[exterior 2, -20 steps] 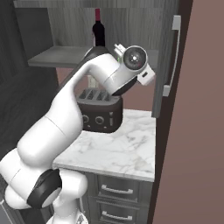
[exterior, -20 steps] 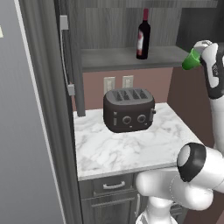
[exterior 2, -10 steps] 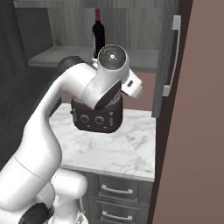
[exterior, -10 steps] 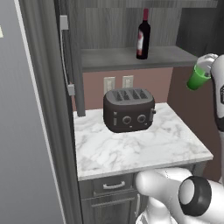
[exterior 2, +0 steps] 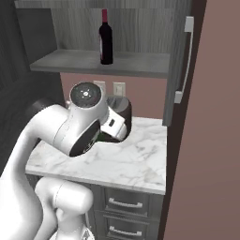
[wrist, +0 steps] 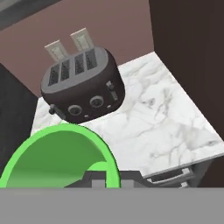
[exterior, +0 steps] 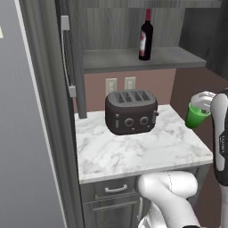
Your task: Open the cabinet directly in front. Then move the wine and the cup to the dining counter with the jar on it.
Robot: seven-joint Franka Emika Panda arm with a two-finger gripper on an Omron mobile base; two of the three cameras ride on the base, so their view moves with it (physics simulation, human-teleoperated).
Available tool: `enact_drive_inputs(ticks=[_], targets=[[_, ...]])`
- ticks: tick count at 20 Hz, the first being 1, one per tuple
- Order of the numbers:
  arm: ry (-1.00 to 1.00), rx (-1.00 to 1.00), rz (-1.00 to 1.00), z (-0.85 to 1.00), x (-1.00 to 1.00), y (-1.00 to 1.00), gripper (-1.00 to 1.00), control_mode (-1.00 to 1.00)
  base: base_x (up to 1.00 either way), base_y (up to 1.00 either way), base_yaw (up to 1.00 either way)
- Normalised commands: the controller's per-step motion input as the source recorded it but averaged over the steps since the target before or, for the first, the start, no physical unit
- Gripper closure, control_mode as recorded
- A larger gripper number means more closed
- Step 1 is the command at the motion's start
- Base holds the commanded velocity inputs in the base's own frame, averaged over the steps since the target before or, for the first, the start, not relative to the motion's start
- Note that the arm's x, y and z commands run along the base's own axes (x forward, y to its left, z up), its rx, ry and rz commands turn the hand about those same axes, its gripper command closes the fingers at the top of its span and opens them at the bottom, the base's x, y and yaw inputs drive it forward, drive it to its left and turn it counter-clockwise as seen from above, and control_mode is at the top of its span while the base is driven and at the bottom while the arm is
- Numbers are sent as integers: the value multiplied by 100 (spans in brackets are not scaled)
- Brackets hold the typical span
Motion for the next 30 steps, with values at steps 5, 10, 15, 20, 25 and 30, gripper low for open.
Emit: enact_drive_inputs(ticks=[5, 10, 15, 20, 25, 30], targets=[[-13, -5, 0, -2, 14, 100, 100, -100, 0, 0, 0], [29, -16, -2, 11, 51, 58, 100, -100, 0, 0, 0], [1, -2, -2, 0, 4, 7, 100, -100, 0, 0, 0], [-2, 1, 0, 13, 0, 0, 100, -100, 0, 0, 0], [0, 0, 0, 6, 0, 0, 100, -100, 0, 0, 0], [0, 0, 0, 0, 0, 0, 100, -100, 0, 0, 0]])
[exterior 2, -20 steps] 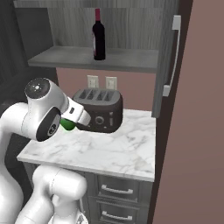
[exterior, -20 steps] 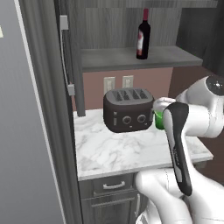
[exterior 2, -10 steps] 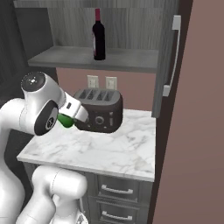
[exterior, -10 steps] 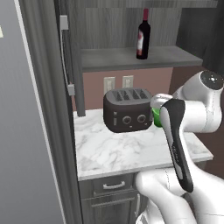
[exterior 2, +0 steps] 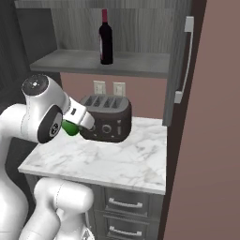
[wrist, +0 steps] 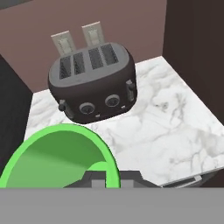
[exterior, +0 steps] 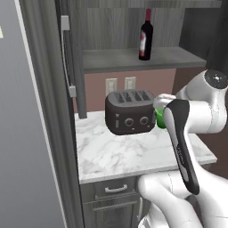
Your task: Open the cabinet directly in front. Then move the wine and the cup to the dining counter with the jar on it.
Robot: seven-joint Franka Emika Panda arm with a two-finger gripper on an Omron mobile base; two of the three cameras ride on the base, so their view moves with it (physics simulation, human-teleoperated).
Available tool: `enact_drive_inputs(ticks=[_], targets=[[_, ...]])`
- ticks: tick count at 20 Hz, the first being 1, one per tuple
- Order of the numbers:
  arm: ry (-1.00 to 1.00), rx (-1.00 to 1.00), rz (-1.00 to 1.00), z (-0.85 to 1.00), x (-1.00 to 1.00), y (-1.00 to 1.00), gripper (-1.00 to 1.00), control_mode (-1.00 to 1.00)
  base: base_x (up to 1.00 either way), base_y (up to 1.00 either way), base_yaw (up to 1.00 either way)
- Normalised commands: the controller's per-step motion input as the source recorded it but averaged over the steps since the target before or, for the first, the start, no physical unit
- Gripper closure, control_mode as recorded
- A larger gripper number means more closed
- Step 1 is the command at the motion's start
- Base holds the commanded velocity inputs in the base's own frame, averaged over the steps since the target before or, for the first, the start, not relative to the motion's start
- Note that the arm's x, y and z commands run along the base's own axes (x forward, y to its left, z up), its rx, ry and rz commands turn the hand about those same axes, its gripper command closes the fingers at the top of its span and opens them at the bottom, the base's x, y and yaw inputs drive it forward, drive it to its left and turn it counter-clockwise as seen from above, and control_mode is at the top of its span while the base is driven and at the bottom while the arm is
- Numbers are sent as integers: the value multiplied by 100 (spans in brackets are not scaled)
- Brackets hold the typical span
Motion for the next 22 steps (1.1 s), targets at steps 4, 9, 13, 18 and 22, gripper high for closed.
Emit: enact_drive_inputs(ticks=[4, 9, 13, 18, 22], targets=[[1, -1, 0, -5, -14, 0, 100, 100, -48, 0, 1], [0, 0, 0, 0, 0, 0, 100, 100, -100, 0, 0], [0, 0, 0, 0, 0, 0, 100, 100, -100, 20, 20], [0, 0, 0, 0, 0, 0, 100, 100, -67, 29, 67], [0, 0, 0, 0, 0, 0, 100, 100, -18, 1, 92]])
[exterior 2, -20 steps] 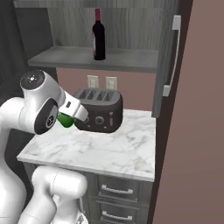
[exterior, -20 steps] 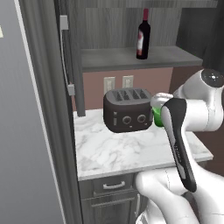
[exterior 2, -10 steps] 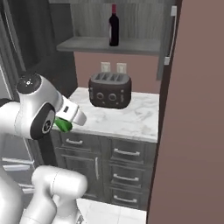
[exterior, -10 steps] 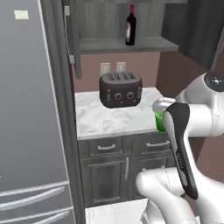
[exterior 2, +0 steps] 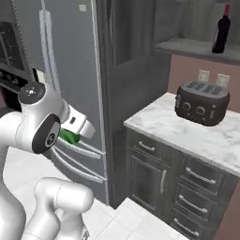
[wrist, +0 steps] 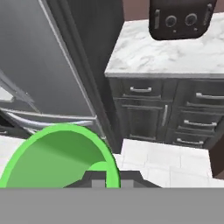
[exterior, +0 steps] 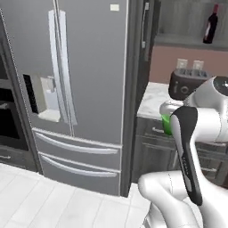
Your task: Open the cabinet directly in front. Then move the wine and the cup to the dining counter with the jar on it.
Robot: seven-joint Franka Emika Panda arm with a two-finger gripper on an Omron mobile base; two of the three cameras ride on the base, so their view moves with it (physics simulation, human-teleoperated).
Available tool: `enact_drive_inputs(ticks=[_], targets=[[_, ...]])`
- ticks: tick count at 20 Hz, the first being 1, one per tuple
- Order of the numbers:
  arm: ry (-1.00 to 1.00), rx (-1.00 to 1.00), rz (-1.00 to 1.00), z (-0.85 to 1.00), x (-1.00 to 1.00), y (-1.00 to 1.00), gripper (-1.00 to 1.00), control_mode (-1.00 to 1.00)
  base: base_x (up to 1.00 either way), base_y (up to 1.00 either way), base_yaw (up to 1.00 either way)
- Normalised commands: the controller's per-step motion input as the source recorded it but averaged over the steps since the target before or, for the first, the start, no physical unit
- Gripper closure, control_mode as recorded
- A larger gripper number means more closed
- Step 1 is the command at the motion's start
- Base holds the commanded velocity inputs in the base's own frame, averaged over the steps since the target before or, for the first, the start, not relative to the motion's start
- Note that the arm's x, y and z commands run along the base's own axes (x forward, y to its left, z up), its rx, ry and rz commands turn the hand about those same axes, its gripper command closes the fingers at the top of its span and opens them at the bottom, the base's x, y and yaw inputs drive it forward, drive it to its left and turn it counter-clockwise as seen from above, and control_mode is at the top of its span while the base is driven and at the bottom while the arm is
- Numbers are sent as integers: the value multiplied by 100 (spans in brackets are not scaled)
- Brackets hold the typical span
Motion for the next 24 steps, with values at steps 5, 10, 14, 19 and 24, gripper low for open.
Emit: enact_drive_inputs(ticks=[5, 10, 14, 19, 24], targets=[[0, 0, 0, 0, 0, 0, 100, 100, -15, 0, 94], [0, 0, 0, 0, 0, 0, 100, 100, -11, 0, 98], [0, 0, 0, 0, 0, 0, 100, 100, -10, 0, 100], [0, 0, 0, 0, 0, 0, 100, 100, -11, 0, 100], [0, 0, 0, 0, 0, 0, 100, 100, -10, 0, 100]])
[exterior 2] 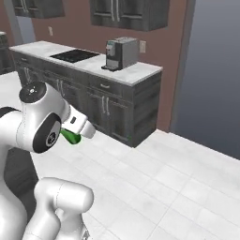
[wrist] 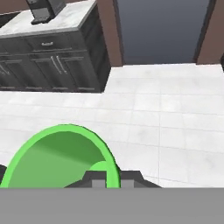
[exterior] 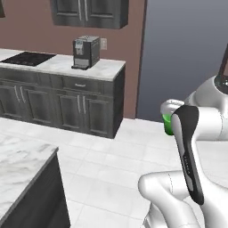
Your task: Open the cabinet directly in front. Then move the wine and the cup to the dining counter with the jar on it.
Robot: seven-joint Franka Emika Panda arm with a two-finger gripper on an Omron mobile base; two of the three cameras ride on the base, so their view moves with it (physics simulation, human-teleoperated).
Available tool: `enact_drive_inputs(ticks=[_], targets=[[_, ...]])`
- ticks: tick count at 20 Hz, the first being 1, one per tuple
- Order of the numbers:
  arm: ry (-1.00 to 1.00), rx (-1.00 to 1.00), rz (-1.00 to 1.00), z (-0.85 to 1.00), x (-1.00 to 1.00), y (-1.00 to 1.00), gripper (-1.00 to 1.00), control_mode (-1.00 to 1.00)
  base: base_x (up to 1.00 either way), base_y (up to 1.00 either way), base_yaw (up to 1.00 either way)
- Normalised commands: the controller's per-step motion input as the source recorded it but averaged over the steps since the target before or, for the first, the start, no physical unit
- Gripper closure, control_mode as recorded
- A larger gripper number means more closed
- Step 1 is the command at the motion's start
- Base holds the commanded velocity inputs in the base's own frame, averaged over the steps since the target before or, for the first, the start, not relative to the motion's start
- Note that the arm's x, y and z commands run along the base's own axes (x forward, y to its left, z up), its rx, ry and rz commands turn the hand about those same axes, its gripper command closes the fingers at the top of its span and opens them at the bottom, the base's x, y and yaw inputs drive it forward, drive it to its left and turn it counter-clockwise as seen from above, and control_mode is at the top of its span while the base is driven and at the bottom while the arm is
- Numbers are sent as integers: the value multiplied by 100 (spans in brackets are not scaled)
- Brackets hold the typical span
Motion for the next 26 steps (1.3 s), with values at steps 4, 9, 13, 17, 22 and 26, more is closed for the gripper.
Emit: enact_drive_inputs(ticks=[4, 9, 13, 17, 22, 26], targets=[[0, 0, 0, 0, 0, 0, 100, 100, -3, 3, 51], [0, 0, 0, 0, 0, 0, 100, 100, 16, 0, 0], [0, 0, 0, 0, 0, 0, 100, 100, 47, 0, 8], [0, 0, 0, 0, 0, 0, 100, 100, 1, 27, 39], [0, 0, 0, 0, 0, 0, 100, 100, -9, 0, 97], [0, 0, 0, 0, 0, 0, 100, 100, -9, 0, 96]])
